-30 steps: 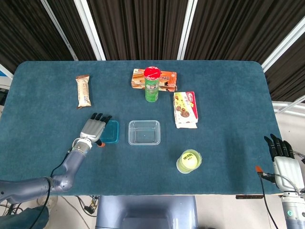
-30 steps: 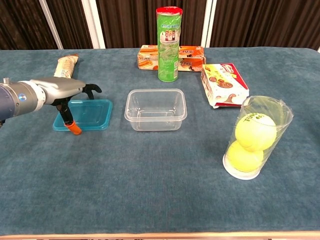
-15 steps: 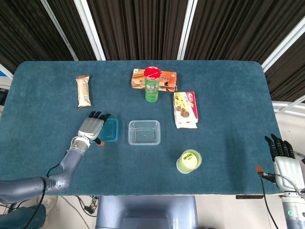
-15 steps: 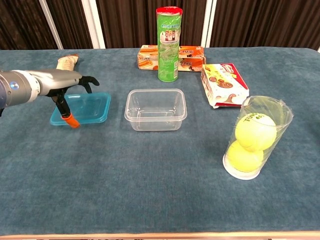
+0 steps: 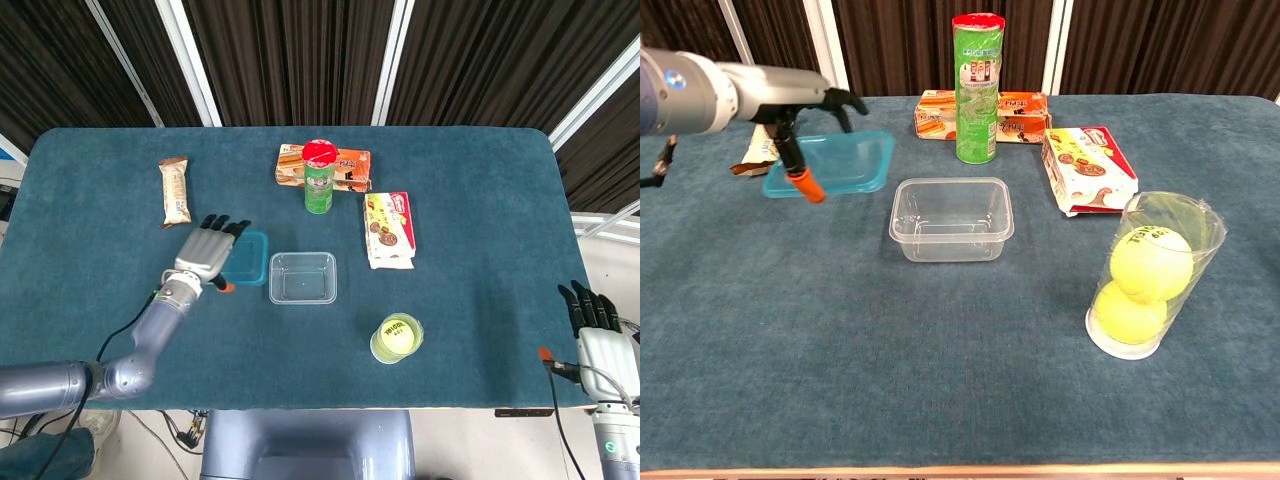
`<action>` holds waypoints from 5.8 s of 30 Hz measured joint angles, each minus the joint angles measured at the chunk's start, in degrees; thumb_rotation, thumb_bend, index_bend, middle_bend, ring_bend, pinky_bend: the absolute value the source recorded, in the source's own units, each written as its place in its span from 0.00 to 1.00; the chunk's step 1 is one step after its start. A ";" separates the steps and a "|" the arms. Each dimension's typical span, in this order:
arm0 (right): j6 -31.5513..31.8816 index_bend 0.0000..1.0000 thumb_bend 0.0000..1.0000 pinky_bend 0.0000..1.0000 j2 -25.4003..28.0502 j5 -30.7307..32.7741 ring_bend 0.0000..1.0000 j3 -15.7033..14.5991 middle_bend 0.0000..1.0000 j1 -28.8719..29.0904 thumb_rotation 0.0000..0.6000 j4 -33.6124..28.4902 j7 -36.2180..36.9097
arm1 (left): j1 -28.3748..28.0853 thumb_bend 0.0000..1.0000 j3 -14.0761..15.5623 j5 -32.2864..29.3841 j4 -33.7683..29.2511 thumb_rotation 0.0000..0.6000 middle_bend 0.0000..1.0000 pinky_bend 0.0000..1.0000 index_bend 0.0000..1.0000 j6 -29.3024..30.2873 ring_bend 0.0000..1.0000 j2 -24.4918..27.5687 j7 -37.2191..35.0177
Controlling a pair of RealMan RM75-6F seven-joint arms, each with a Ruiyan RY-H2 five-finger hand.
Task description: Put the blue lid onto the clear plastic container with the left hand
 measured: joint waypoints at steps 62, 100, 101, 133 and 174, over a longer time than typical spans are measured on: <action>-0.03 0.09 0.29 0.00 0.19 0.70 0.00 0.30 0.00 -0.28 1.00 -0.11 0.22 | -15.02 0.19 -4.48 -16.84 7.06 1.00 0.26 0.01 0.10 8.33 0.00 -18.19 7.56; -0.13 0.09 0.29 0.00 0.29 0.72 0.00 0.33 0.00 -0.28 1.00 -0.14 0.34 | -14.57 0.19 -5.47 -16.52 8.81 1.00 0.26 0.01 0.10 9.24 0.00 -20.38 9.43; -0.14 0.09 0.29 0.00 0.30 0.70 0.00 0.31 0.00 -0.28 1.00 -0.15 0.34 | -14.57 0.19 -5.51 -16.55 8.85 1.00 0.26 0.01 0.10 9.26 0.00 -20.42 9.48; -0.27 0.09 0.29 0.00 0.43 0.84 0.00 0.38 0.00 -0.27 1.00 -0.22 0.62 | -14.70 0.19 -6.34 -17.70 11.33 1.00 0.26 0.00 0.10 9.78 0.00 -22.81 12.11; -0.19 0.09 0.29 0.00 0.33 1.16 0.00 0.51 0.00 -0.32 1.00 -0.33 0.31 | -13.47 0.15 -5.67 -14.86 10.65 1.00 0.06 0.00 0.07 9.26 0.00 -22.72 13.34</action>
